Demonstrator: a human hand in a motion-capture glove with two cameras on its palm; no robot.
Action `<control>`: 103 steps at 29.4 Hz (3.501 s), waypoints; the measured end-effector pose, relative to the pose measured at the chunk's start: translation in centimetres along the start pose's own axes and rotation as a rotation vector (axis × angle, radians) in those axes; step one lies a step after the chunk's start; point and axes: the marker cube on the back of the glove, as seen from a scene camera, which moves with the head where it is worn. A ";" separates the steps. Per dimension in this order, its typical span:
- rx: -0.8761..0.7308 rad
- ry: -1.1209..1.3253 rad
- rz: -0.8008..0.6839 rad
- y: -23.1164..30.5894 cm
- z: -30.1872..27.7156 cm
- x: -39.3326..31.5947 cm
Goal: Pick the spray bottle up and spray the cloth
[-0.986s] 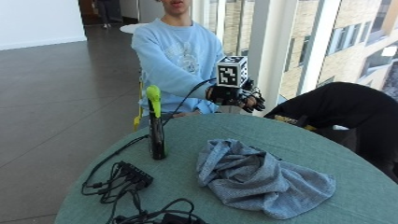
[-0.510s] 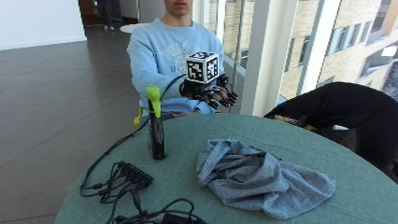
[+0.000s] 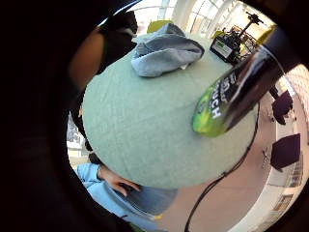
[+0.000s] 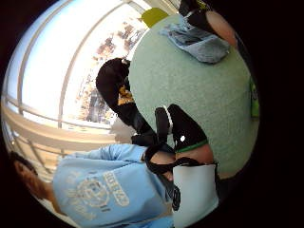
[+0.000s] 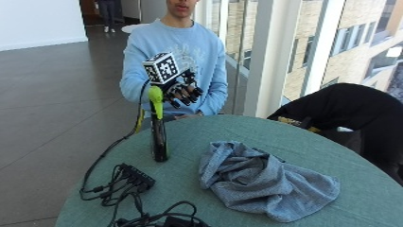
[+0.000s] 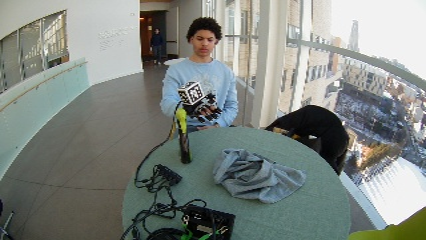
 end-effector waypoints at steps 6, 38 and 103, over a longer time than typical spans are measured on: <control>0.063 -0.002 0.105 2.3 -0.8 3.8; 0.291 -0.647 0.442 -1.1 -0.2 15.3; -0.534 -0.261 0.378 -20.4 -1.9 8.6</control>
